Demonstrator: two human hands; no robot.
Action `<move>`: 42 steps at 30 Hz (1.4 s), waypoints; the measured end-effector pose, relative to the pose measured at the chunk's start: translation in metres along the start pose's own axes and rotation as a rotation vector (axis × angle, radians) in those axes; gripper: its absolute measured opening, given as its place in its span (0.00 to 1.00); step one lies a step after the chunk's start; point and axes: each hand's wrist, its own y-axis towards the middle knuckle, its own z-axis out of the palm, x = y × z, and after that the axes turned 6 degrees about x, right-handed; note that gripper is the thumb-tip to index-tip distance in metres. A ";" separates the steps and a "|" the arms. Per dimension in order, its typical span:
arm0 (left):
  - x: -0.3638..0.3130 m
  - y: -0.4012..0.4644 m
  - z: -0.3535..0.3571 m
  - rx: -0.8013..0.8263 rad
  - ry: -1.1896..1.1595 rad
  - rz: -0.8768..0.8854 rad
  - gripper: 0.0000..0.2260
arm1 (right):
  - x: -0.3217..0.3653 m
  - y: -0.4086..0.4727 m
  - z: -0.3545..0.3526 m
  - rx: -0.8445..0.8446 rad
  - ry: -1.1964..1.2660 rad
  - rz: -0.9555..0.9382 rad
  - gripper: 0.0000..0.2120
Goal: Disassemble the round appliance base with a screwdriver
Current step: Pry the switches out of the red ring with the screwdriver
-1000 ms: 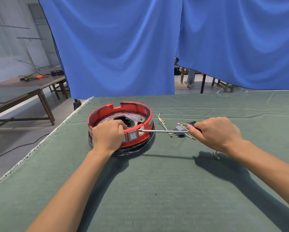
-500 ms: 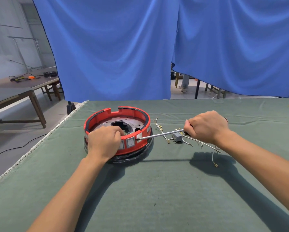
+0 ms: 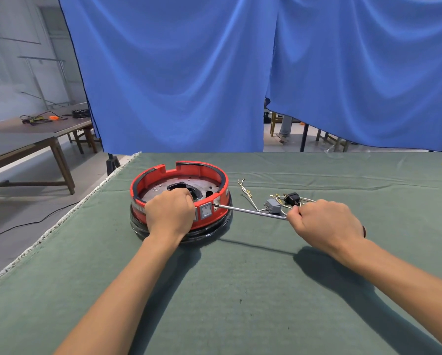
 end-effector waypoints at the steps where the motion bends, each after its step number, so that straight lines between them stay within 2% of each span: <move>1: 0.000 0.000 -0.001 0.002 -0.002 0.007 0.23 | -0.001 0.001 0.001 0.006 0.002 0.001 0.23; 5: 0.003 0.002 -0.001 0.005 0.006 0.038 0.23 | -0.003 0.011 0.003 -0.004 -0.034 -0.027 0.23; 12: 0.004 0.003 0.000 0.008 0.004 0.060 0.22 | -0.013 0.043 0.009 -0.125 -0.116 -0.149 0.24; 23: 0.009 0.000 -0.005 0.000 -0.013 0.118 0.22 | -0.016 0.102 -0.006 -0.209 -0.079 -0.387 0.22; 30: 0.002 -0.004 -0.003 -0.014 -0.019 0.017 0.21 | -0.021 0.058 -0.009 -0.279 -0.091 -0.261 0.22; 35: 0.001 -0.008 -0.005 0.000 -0.019 -0.005 0.21 | -0.025 0.041 -0.044 -0.231 -0.219 -0.163 0.23; 37: 0.000 -0.013 -0.007 -0.030 -0.091 -0.015 0.21 | -0.020 0.036 -0.057 -0.201 -0.263 -0.123 0.23; 39: -0.002 -0.017 -0.014 -0.102 -0.210 0.053 0.18 | -0.009 0.032 -0.064 -0.157 -0.227 -0.091 0.25; 42: -0.016 -0.024 -0.030 -0.198 -0.230 0.414 0.15 | 0.014 0.023 -0.068 -0.116 -0.126 -0.098 0.25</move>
